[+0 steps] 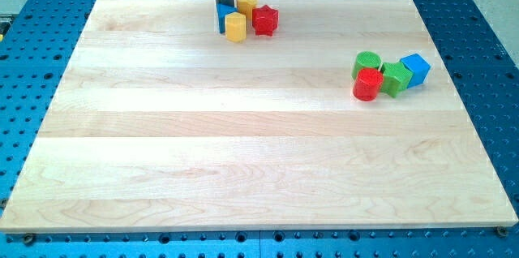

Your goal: Separate the triangle from the other blocks

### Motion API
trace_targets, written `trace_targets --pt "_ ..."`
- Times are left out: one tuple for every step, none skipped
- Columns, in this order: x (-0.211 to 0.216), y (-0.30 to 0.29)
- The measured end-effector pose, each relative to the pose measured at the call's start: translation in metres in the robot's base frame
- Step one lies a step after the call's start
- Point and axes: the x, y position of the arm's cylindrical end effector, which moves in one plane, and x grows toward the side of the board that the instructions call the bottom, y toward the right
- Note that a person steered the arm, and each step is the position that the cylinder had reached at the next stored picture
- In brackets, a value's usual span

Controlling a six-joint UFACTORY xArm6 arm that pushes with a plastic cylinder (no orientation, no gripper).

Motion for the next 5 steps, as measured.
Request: trace_targets --pt "0.031 0.003" --pt "0.046 0.017" --pt "0.037 -0.021" --pt "0.039 -0.041" --pt "0.125 -0.02"
